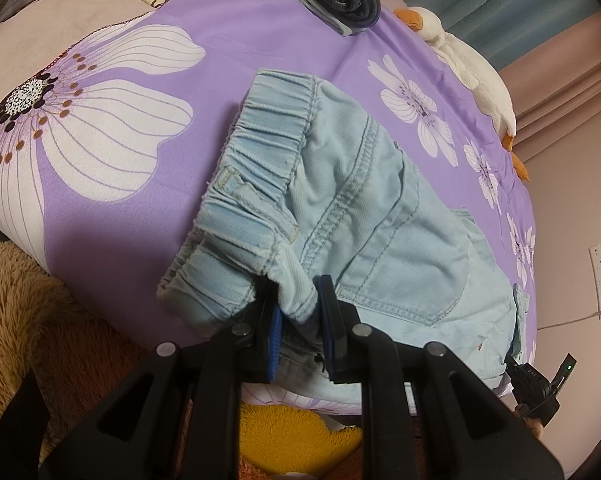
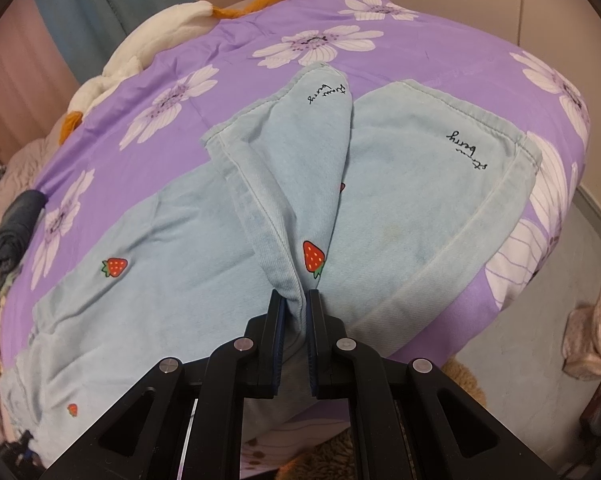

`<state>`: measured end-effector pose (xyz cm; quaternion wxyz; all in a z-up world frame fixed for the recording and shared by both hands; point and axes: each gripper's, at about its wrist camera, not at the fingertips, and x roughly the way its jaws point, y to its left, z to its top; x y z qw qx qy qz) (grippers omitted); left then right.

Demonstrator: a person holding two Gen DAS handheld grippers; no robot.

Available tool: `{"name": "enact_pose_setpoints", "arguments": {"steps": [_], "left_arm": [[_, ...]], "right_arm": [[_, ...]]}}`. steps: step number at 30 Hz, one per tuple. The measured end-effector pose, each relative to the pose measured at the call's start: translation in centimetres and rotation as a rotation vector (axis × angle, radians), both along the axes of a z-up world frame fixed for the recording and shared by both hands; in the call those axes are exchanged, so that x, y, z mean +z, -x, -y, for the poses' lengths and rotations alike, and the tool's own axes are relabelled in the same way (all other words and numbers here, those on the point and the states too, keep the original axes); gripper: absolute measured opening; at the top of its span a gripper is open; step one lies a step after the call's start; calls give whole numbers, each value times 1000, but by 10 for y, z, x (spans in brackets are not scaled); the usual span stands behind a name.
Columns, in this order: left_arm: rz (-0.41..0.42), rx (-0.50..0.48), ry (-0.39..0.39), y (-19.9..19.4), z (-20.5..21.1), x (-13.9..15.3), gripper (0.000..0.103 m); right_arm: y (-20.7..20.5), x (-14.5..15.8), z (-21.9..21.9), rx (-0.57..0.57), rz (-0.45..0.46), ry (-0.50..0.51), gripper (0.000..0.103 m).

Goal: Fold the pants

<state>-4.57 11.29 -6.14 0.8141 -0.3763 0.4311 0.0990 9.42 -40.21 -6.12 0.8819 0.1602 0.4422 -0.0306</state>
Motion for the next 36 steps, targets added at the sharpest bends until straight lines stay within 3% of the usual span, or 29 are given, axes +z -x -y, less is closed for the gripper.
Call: {"name": "enact_pose_setpoints", "arguments": {"steps": [4, 6, 8, 9, 15, 17, 18, 23, 27, 28, 32, 34, 36], "left_arm": [[-2, 0, 0, 0, 1, 0, 19], [-4, -1, -2, 0, 1, 0, 18], [-4, -1, -3, 0, 1, 0, 18], [-3, -1, -4, 0, 1, 0, 18], [-1, -3, 2, -2, -1, 0, 18], [0, -5, 1, -2, -1, 0, 18], [1, -5, 0, -1, -1, 0, 18], [7, -2, -1, -1, -1, -1, 18], [7, -4, -9, -1, 1, 0, 18], [6, -4, -10, -1, 1, 0, 18], [5, -4, -8, -2, 0, 0, 18], [6, -4, -7, -1, 0, 0, 18], [7, -4, -5, -1, 1, 0, 18]], "right_arm": [[-1, 10, -16, 43, 0, 138, 11], [-1, 16, -27, 72, 9, 223, 24], [-2, 23, -33, 100, 29, 245, 51], [-2, 27, -36, 110, 40, 243, 55], [-17, 52, -62, 160, 115, 393, 57], [-25, 52, -76, 205, 126, 447, 70], [-34, 51, -86, 242, 129, 478, 71], [-78, 30, -115, 302, 39, 540, 71], [-102, 10, -122, 287, -11, 605, 71], [-105, 10, -121, 290, -3, 590, 68], [-114, 18, -107, 307, -17, 394, 9], [-114, 28, -103, 272, 13, 393, 0], [-108, 42, -96, 195, 78, 445, 0]]}}
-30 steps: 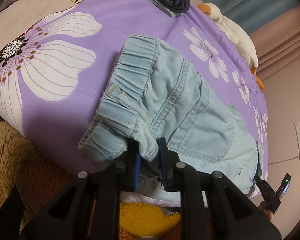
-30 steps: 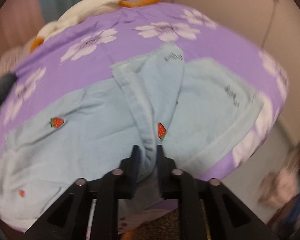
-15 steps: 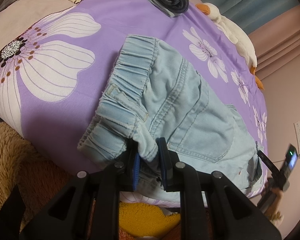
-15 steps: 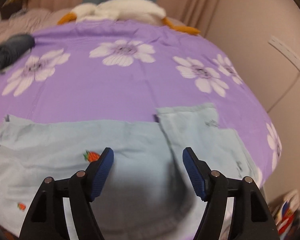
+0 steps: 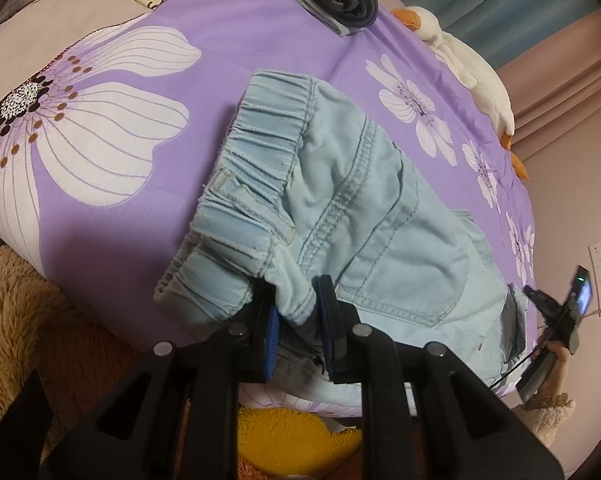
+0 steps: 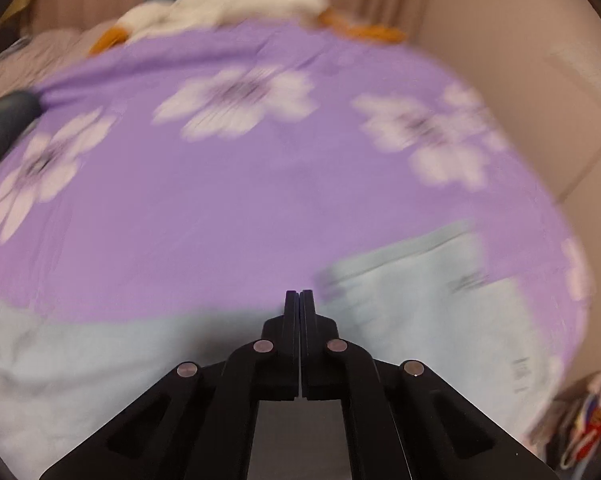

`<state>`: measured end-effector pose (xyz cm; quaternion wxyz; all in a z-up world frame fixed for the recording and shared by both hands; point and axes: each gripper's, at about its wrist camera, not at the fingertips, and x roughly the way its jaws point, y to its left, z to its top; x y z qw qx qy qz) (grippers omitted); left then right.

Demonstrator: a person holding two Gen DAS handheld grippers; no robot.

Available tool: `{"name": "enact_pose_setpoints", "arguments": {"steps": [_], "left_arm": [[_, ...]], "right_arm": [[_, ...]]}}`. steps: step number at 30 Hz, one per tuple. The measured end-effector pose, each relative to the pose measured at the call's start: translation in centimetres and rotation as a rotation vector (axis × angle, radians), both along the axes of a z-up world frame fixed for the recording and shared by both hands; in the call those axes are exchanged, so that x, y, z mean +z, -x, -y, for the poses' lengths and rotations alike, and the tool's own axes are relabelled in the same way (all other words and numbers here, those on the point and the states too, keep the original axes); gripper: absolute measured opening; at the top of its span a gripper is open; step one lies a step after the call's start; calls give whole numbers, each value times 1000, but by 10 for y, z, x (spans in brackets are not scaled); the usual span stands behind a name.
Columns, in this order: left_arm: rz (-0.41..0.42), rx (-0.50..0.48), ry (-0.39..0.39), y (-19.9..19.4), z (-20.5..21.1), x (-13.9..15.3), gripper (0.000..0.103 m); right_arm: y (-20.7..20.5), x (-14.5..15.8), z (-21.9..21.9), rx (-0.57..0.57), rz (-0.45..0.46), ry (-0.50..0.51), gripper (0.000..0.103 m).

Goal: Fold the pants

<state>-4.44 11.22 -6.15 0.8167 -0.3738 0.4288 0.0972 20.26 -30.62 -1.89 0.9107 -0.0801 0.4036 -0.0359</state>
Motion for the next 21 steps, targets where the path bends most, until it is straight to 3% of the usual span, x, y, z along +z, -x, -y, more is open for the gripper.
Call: {"name": "enact_pose_setpoints", "arguments": {"steps": [4, 8, 14, 21], "left_arm": [[-5, 1, -3, 0, 1, 1, 18], [-5, 0, -1, 0, 0, 1, 18], [-5, -2, -7, -2, 1, 1, 18], [-13, -3, -3, -3, 0, 1, 19]], "right_arm": [[10, 28, 49, -105, 75, -136, 0], [33, 35, 93, -244, 134, -147, 0], [55, 7, 158, -393, 59, -232, 0], [67, -3, 177, -410, 11, -318, 0]]}}
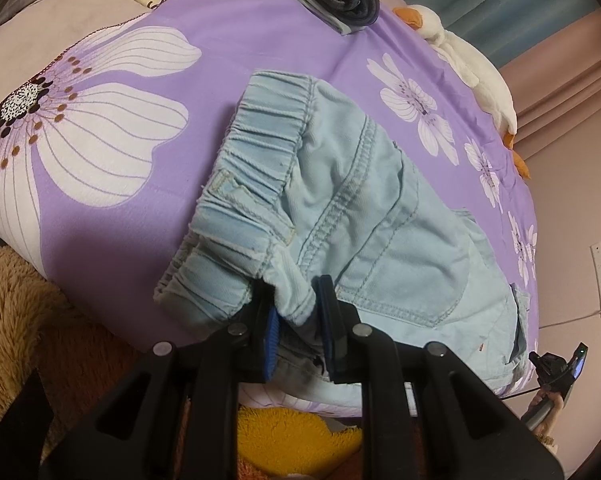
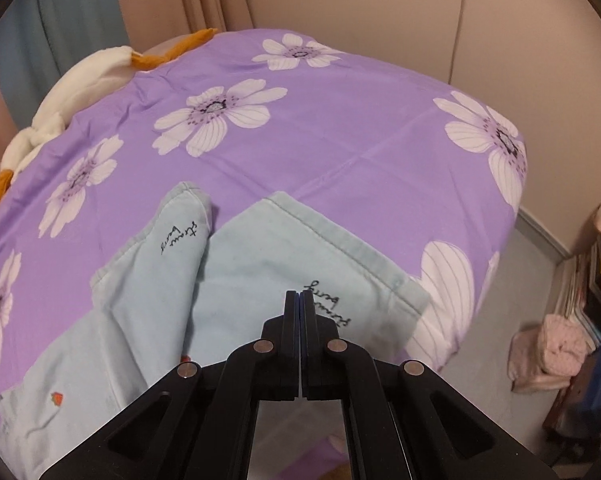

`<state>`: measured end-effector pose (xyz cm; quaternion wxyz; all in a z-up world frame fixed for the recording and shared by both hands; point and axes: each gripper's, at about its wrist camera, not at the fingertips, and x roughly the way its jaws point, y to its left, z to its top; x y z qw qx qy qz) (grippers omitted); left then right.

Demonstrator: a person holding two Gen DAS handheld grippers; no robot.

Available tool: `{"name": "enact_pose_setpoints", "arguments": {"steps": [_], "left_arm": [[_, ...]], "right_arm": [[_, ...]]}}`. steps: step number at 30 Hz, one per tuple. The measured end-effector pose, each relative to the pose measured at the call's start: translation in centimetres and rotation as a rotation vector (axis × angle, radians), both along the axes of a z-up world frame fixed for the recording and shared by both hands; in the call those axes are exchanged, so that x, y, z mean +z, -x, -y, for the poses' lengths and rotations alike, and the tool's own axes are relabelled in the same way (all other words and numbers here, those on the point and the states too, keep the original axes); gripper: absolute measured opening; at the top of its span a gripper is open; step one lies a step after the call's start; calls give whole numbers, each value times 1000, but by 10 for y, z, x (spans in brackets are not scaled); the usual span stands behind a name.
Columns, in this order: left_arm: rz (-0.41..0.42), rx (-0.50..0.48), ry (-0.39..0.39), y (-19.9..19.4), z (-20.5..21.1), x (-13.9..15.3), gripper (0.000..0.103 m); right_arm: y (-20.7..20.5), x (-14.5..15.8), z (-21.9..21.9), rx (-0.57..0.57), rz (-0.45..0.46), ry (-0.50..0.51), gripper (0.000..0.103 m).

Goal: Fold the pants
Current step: 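Lay the pocket edge flat with the right tool while the left tool holds the waistband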

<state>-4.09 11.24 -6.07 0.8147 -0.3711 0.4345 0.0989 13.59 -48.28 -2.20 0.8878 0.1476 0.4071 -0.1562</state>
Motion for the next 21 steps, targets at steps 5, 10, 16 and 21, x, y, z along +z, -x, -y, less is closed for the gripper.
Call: {"name": "enact_pose_setpoints", "arguments": {"steps": [5, 10, 16, 21], "left_arm": [[-6, 2, -4, -2, 0, 0, 19], [-8, 2, -9, -2, 0, 0, 19], [-6, 2, -9, -2, 0, 0, 19], [-6, 1, -7, -2, 1, 0, 19]], "right_arm": [[3, 19, -11, 73, 48, -54, 0], [-9, 28, -51, 215, 51, -19, 38], [-25, 4, -116, 365, -49, 93, 49], [-37, -23, -129, 322, -106, 295, 5]]}}
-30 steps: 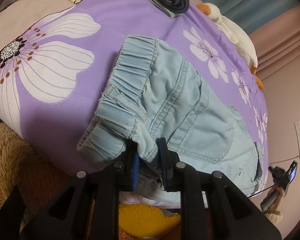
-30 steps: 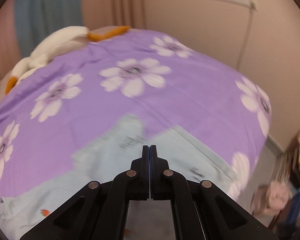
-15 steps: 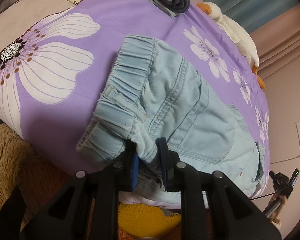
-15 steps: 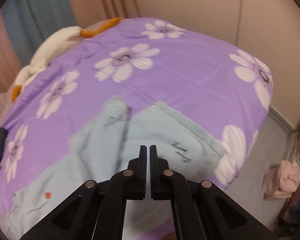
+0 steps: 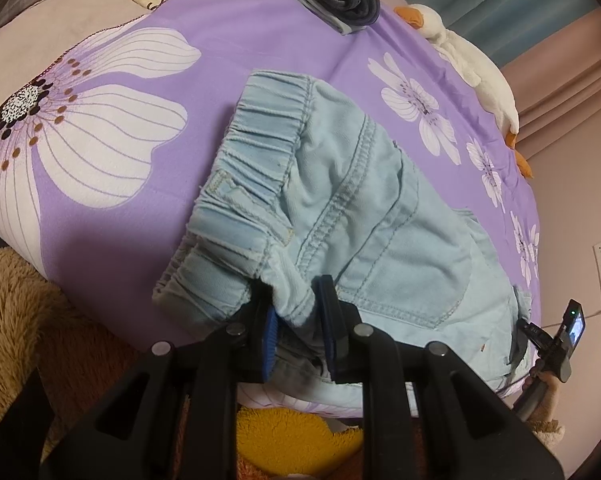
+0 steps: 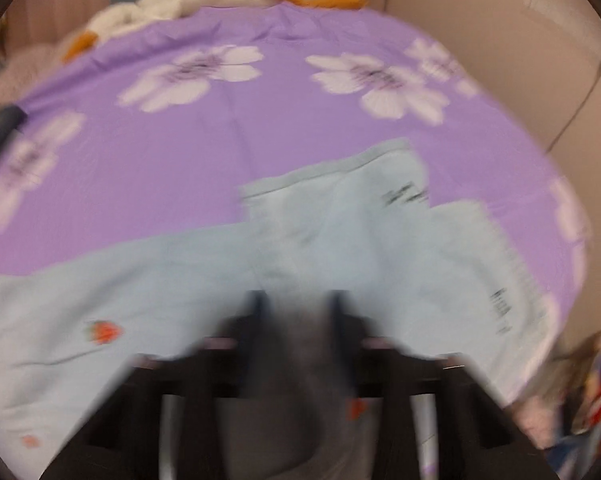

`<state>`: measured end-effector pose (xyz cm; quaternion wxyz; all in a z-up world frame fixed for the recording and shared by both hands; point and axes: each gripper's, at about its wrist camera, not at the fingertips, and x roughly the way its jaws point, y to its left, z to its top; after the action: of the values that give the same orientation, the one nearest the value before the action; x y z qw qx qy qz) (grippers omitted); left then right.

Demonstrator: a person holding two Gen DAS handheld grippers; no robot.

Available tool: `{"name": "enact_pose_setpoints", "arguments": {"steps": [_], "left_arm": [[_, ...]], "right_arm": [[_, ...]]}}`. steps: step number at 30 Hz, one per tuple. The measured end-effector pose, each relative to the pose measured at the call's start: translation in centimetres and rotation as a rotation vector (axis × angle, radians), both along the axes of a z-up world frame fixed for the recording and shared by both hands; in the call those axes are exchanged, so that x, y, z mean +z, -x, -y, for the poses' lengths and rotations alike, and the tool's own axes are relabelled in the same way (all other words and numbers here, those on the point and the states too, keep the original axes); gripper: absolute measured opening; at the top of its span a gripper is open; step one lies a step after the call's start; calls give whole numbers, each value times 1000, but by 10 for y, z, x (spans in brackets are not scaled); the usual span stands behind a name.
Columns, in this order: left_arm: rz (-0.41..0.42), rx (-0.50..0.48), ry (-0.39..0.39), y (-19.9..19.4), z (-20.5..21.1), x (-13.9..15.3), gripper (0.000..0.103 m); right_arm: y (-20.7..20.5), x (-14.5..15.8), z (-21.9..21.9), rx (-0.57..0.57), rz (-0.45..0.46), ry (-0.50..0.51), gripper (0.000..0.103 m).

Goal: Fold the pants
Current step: 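Lay the pocket edge flat with the right tool while the left tool holds the waistband, then open both tools and release the pants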

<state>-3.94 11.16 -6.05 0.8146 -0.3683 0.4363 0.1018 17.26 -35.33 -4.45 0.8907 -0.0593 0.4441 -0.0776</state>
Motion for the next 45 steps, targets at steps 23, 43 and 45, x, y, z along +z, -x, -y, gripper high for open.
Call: {"name": "enact_pose_setpoints", "arguments": {"steps": [23, 43, 45], "left_arm": [[21, -26, 4, 3, -5, 13, 13], [5, -95, 60, 13, -9, -1, 16], [-9, -98, 45, 16, -7, 6, 22]], "right_arm": [[63, -4, 153, -356, 87, -457, 24], [59, -13, 148, -357, 57, -320, 8], [58, -10, 147, -365, 40, -309, 9]]}}
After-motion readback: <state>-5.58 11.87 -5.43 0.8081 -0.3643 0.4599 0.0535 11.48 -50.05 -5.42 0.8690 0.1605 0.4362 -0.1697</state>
